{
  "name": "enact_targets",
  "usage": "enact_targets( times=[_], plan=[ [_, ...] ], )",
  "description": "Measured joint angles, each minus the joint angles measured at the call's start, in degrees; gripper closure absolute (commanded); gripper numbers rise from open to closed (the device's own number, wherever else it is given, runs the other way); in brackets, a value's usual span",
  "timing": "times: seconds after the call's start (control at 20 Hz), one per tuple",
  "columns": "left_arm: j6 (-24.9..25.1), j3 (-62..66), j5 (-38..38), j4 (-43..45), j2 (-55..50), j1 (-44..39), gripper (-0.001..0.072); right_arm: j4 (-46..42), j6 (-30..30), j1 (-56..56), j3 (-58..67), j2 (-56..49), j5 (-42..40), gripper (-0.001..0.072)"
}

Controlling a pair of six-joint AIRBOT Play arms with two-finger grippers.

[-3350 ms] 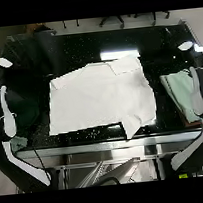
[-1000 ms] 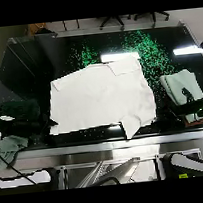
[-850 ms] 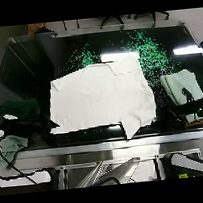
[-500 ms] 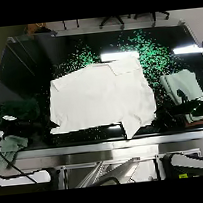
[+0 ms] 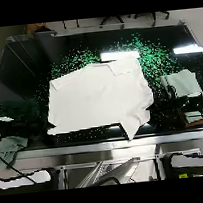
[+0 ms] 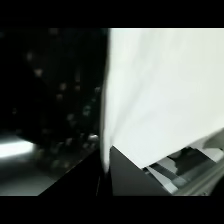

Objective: Fold the shirts.

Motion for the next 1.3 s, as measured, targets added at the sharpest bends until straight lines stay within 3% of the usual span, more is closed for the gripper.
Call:
enact_targets(
  times=[0.15, 0.35, 0.5, 0.65, 0.95, 1.1, 1.3],
  plan=[
    [0.1, 4.3, -1.7, -3.6, 7.3, 1.3, 0.0691, 1.7, -0.2, 0.3, 6.1, 5.9, 4.0, 0.0697],
    [1.8, 16.0, -8.6, -25.6, 20.2, 4.4, 0.0691, 7.5, 0.0, -0.3, 22.4, 16.3, 5.5, 0.0698],
    [2.3, 29.0, -11.0, -42.4, 29.3, 8.3, 0.0691, 11.8, -1.4, -1.7, 38.6, 22.7, 1.6, 0.0698],
    [1.4, 42.0, -12.1, -50.2, 34.7, 12.1, 0.0691, 11.6, -2.8, -2.7, 54.2, 26.0, -4.0, 0.0698],
    [-2.0, 60.3, -13.9, -53.1, 30.9, 14.2, 0.0691, 4.9, -3.8, -3.2, 71.2, 24.5, -8.9, 0.0697],
    [-3.2, 61.7, -15.8, -48.1, 25.7, 10.5, 0.0691, 4.3, -3.0, -3.2, 72.6, 19.1, -5.0, 0.0698],
    [-3.5, 55.3, -15.8, -36.0, 17.3, -1.6, 0.069, 6.4, -2.3, -1.2, 69.4, 8.2, 0.1, 0.0698]
  ],
)
